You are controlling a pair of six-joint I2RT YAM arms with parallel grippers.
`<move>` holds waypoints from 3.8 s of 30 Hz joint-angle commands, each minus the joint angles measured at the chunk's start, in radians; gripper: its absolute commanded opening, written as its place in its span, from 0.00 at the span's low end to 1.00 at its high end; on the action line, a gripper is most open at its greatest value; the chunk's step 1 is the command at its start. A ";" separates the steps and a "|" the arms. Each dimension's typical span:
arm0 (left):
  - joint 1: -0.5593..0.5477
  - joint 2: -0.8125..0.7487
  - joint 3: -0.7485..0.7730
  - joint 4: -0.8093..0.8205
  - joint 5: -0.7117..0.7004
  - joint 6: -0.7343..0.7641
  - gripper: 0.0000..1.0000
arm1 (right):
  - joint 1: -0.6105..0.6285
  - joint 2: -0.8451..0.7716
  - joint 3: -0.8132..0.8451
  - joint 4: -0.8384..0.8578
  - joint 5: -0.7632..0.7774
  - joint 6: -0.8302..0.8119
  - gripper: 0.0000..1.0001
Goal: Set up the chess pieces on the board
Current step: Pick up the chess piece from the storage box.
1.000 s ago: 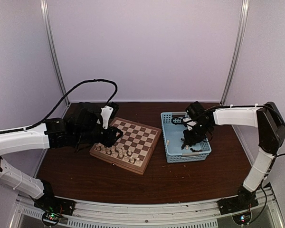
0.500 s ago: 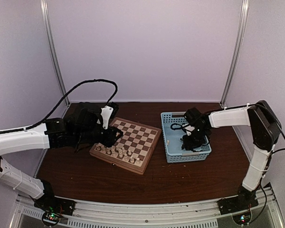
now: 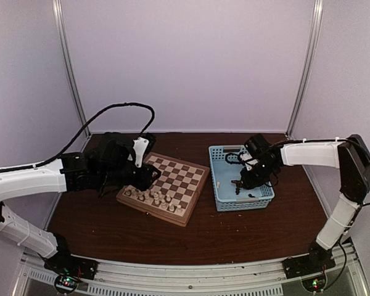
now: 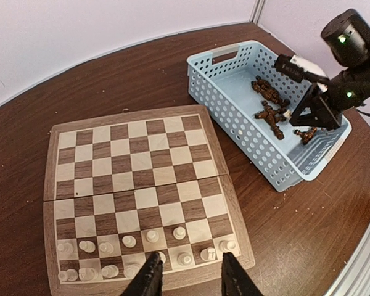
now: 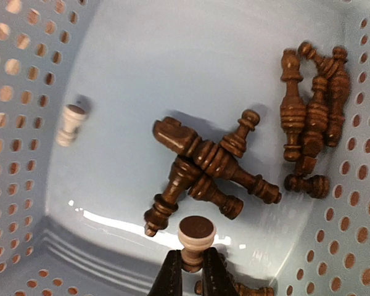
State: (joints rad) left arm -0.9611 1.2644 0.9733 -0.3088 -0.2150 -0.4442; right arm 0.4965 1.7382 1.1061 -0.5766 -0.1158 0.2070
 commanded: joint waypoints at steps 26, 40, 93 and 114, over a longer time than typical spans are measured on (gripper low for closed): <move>0.067 0.446 0.474 0.109 0.642 -0.502 0.57 | 0.287 -0.424 -0.139 0.457 -0.409 -0.228 0.10; 0.071 0.493 0.456 0.151 0.731 -0.574 0.51 | 0.298 -0.399 -0.112 0.451 -0.345 -0.259 0.10; 0.147 0.430 0.289 0.709 0.716 -0.946 0.08 | 0.297 -0.450 -0.297 1.094 -0.131 0.147 0.51; 0.147 0.433 0.298 0.738 0.753 -0.983 0.08 | 0.290 -0.391 -0.258 1.096 -0.210 0.111 0.35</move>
State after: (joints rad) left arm -0.8215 1.7267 1.2701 0.3676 0.5198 -1.4170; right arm 0.7898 1.3361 0.8146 0.4908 -0.3141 0.3355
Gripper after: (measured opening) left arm 0.137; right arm 0.366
